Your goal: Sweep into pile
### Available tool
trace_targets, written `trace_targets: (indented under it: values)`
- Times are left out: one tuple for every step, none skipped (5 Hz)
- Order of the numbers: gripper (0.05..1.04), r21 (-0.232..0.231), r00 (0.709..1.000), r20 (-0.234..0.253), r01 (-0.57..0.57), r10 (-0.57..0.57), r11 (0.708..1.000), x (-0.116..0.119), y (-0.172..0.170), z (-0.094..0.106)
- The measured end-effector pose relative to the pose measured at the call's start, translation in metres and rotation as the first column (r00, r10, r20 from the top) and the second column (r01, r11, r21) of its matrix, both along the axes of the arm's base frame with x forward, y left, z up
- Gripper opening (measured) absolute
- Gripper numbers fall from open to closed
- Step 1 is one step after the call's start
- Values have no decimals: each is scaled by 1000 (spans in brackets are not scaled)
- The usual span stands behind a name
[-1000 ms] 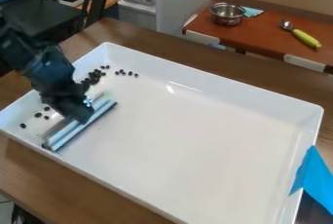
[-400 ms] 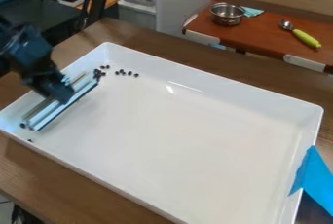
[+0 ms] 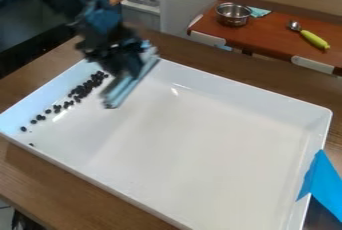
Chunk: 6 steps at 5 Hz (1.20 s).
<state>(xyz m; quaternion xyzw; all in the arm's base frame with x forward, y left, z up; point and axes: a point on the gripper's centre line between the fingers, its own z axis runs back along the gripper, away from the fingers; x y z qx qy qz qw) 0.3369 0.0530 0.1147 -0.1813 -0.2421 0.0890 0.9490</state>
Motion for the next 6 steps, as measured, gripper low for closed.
trace_targets:
  values:
    - [370,22,999,-29,-46,46,999,27,-27,-21]
    - [370,63,996,-36,-76,79,995,49,-40,-39]
    - [370,102,995,-44,-86,91,991,60,-41,-54]
    - [370,125,995,-31,-95,100,988,66,-32,-57]
    - [370,138,993,-32,-104,110,985,65,-16,-60]
    - [370,148,993,-57,-94,103,985,69,5,-62]
